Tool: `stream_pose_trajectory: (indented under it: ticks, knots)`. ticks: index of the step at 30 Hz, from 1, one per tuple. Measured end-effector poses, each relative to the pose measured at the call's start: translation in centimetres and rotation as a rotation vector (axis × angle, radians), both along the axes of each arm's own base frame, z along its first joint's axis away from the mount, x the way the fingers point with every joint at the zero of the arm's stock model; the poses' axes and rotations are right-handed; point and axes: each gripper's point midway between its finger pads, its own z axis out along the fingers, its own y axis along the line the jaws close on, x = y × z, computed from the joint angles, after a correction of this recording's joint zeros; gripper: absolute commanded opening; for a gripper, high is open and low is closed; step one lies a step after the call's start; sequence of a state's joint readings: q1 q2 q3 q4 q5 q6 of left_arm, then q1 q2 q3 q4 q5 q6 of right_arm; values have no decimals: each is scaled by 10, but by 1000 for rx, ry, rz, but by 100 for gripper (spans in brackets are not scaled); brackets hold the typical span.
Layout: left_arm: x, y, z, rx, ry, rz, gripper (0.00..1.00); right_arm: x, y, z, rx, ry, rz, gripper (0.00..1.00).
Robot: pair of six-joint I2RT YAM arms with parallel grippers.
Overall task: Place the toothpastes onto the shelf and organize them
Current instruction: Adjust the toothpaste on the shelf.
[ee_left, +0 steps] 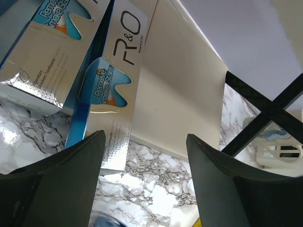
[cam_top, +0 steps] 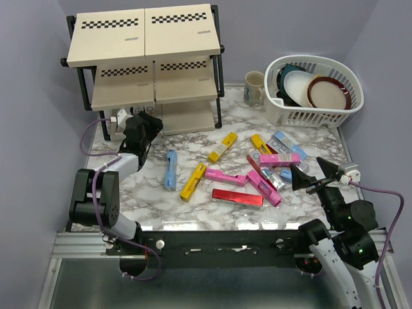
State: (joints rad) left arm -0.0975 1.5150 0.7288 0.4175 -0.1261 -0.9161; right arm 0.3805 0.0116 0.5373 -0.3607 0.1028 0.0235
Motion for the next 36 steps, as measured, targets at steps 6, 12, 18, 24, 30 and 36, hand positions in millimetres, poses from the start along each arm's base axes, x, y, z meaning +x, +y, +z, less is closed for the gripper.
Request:
stream_pose_trajectory:
  ticks: [6, 12, 18, 24, 30, 36]
  knots:
    - [-17, 1, 16, 3, -31, -1, 82, 0, 0, 0, 0, 0, 0, 100]
    - [-40, -16, 32, 12, -57, -19, 82, 0, 0, 0, 0, 0, 0, 100]
    - [-57, -32, -11, 44, 44, -53, 82, 0, 0, 0, 0, 0, 0, 100]
    - [-55, -37, -39, 114, 103, -67, 82, 0, 0, 0, 0, 0, 0, 100]
    - [-42, -31, -52, 174, 128, -40, 82, 0, 0, 0, 0, 0, 0, 100]
    - [-22, -25, -44, 204, 109, -9, 81, 0, 0, 0, 0, 0, 3, 100]
